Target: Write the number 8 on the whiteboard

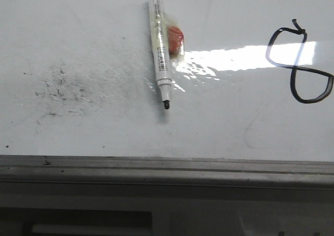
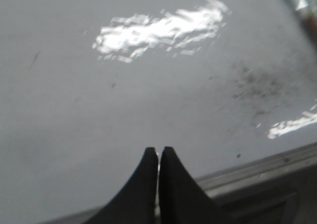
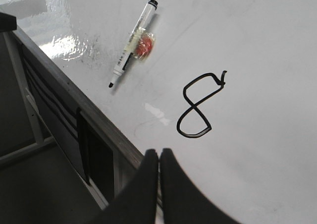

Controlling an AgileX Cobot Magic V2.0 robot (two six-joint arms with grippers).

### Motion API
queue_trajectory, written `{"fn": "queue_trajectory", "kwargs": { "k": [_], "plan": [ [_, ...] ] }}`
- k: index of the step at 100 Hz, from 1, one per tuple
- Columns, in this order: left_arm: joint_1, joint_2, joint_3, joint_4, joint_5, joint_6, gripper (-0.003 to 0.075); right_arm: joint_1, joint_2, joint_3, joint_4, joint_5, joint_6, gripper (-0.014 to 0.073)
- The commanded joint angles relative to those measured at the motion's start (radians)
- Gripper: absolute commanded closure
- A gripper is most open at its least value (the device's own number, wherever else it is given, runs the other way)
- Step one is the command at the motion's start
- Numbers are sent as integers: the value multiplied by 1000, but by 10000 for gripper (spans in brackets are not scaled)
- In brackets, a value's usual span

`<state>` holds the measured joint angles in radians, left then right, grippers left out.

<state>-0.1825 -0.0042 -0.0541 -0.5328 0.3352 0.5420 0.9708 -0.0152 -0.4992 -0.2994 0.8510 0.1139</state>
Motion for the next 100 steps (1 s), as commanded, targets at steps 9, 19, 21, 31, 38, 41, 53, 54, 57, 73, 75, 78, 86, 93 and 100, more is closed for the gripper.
{"fn": "queue_trajectory", "kwargs": {
  "k": [9, 19, 21, 31, 38, 41, 53, 54, 57, 73, 75, 78, 86, 93, 100],
  "plan": [
    [54, -27, 32, 42, -52, -193, 741, -6, -8, -22, -21, -67, -1, 627],
    [54, -27, 68, 91, -62, -228, 741, -6, -8, -22, -21, -67, -1, 627],
    [56, -27, 75, 99, -57, -228, 741, -6, -8, -22, -21, -67, -1, 627],
    [58, -27, 87, 136, -19, -228, 741, -6, -8, -22, -21, -67, -1, 627],
    [60, -27, 87, 140, -15, -228, 741, -6, -8, -22, -21, -67, -1, 627],
    [60, -27, 87, 140, -15, -228, 741, -6, -8, -22, -21, -67, -1, 627],
    [60, -27, 87, 142, -16, -228, 741, -6, -8, -22, -21, -67, -1, 627],
    [60, -27, 87, 142, -16, -228, 741, -6, -8, -22, -21, -67, -1, 627],
    [60, -27, 87, 142, -16, -228, 741, -6, -8, -22, -21, -67, -1, 627],
    [60, -27, 87, 142, -16, -228, 741, -6, -8, -22, -21, -67, -1, 627],
    [60, -27, 87, 142, -16, -228, 741, -6, -8, -22, -21, -67, -1, 627],
    [60, -27, 87, 142, -16, -228, 741, -6, -8, -22, -21, -67, -1, 627],
    [60, -27, 87, 142, -16, -228, 741, -6, -8, -22, -21, -67, -1, 627],
    [60, -27, 87, 142, -16, -228, 741, -6, -8, -22, -21, -67, -1, 627],
    [60, -27, 87, 142, -16, -228, 741, -6, -8, -22, -21, -67, -1, 627]
  ]
}}
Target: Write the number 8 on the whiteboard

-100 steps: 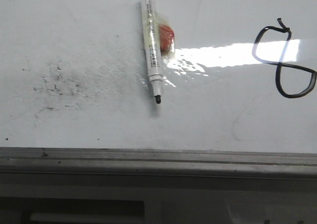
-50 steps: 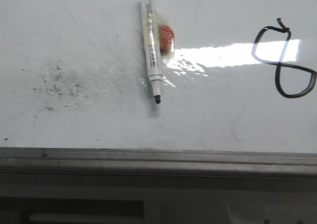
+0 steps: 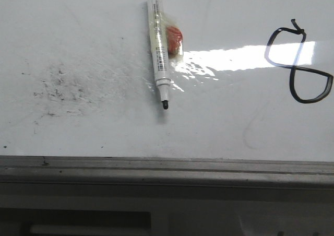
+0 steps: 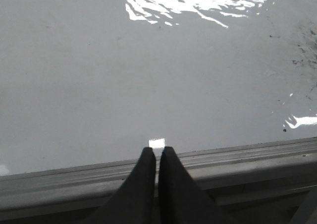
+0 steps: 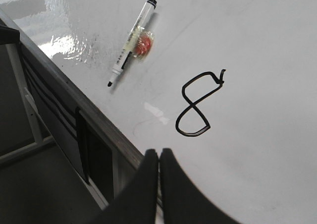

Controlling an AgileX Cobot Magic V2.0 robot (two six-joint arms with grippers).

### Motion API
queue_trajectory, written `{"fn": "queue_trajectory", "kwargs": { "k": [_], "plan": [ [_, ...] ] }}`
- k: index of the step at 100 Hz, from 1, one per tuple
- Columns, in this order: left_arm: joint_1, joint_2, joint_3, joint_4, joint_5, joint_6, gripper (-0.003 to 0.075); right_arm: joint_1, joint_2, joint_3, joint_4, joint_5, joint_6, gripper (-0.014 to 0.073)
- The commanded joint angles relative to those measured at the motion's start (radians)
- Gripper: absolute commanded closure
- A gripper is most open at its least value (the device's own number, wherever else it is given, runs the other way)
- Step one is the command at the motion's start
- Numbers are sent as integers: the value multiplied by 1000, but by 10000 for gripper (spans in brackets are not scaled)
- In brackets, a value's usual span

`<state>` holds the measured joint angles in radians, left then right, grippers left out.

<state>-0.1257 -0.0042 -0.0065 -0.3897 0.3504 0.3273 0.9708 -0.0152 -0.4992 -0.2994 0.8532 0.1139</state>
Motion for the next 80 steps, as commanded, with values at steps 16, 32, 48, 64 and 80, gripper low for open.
{"fn": "queue_trajectory", "kwargs": {
  "k": [16, 32, 48, 64, 80],
  "plan": [
    [3, -27, 39, -1, -32, -13, 741, -6, -8, -22, -21, -70, -1, 627],
    [3, -27, 39, -1, -32, -13, 741, -10, -8, -22, -21, -70, -1, 627],
    [3, -27, 39, -1, -32, -13, 741, -105, -8, 16, -34, -81, -1, 627],
    [3, -27, 39, -1, -32, -13, 741, -328, -8, 144, -43, -358, -1, 627],
    [3, -27, 39, -1, -32, -13, 741, -627, -8, 348, 116, -729, -3, 627]
  ]
}}
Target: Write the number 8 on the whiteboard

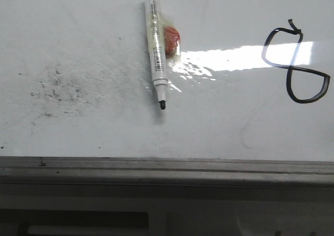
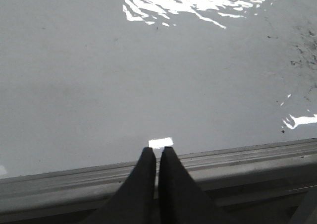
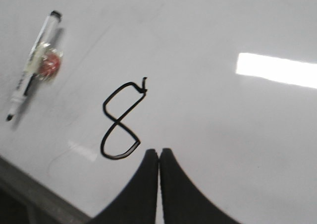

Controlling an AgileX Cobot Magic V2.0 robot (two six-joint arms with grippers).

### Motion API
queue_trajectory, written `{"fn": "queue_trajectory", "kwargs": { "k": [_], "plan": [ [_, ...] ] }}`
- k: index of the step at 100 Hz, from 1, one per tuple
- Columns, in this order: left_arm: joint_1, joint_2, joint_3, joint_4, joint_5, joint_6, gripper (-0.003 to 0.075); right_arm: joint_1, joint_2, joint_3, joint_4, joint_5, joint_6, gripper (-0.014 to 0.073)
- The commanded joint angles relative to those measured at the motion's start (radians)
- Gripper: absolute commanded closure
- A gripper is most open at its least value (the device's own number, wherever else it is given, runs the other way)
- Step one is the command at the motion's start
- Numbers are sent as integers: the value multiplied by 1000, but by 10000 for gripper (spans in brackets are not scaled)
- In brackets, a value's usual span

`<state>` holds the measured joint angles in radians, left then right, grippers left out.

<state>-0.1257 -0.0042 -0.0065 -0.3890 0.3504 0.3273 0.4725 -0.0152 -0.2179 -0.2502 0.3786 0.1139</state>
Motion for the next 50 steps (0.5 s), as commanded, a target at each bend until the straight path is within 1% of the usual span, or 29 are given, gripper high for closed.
{"fn": "queue_trajectory", "kwargs": {
  "k": [1, 6, 11, 19, 25, 32, 50],
  "plan": [
    [3, -27, 39, -2, -32, -13, 741, -140, -8, 76, 75, -281, -3, 627],
    [3, -27, 39, -2, -32, -13, 741, -221, -8, 136, 77, -359, -4, 627],
    [3, -27, 39, -2, -32, -13, 741, -280, -8, 190, 77, -407, -4, 627],
    [3, -27, 39, -2, -32, -13, 741, -355, -8, 243, 77, -432, -4, 627],
    [3, -27, 39, -2, -32, -13, 741, -403, -12, 240, 77, -350, -4, 627],
    [3, -27, 39, -4, -32, -13, 741, -437, -16, 241, 77, -296, -4, 627],
    [3, -27, 39, -10, -30, -13, 741, -446, -16, 241, 77, -164, -4, 627]
  ]
}}
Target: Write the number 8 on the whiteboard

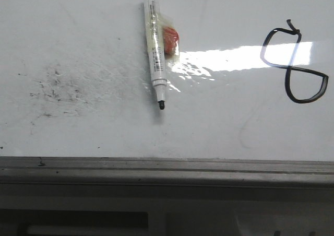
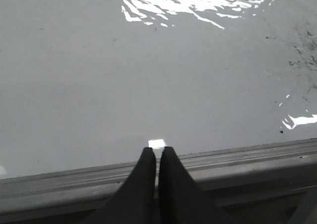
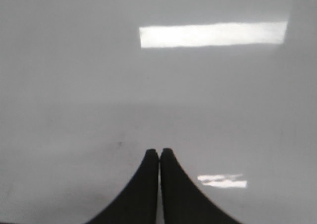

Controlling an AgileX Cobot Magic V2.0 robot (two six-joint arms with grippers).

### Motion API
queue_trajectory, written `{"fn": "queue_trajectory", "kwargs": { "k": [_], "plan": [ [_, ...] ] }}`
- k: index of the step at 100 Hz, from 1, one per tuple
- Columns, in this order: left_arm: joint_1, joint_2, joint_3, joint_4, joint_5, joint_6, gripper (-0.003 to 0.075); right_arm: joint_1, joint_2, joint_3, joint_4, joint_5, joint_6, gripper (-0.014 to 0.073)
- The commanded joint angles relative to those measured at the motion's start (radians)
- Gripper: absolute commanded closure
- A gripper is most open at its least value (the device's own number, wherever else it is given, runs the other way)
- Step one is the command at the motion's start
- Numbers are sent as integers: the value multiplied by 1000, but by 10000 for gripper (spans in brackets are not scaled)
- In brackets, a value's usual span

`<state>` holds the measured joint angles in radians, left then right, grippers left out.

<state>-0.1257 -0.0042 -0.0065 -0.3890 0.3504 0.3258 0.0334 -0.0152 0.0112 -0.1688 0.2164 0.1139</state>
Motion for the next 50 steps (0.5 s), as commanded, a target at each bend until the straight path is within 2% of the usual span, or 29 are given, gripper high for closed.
{"fn": "queue_trajectory", "kwargs": {
  "k": [1, 11, 50],
  "plan": [
    [3, -27, 39, -10, -30, -11, 741, -7, -16, 12, -4, 12, -4, 627],
    [3, -27, 39, -10, -30, -11, 741, -7, -16, 12, -4, 96, -4, 627],
    [3, -27, 39, -11, -30, -11, 741, -7, -16, 12, -4, 90, -4, 627]
  ]
}}
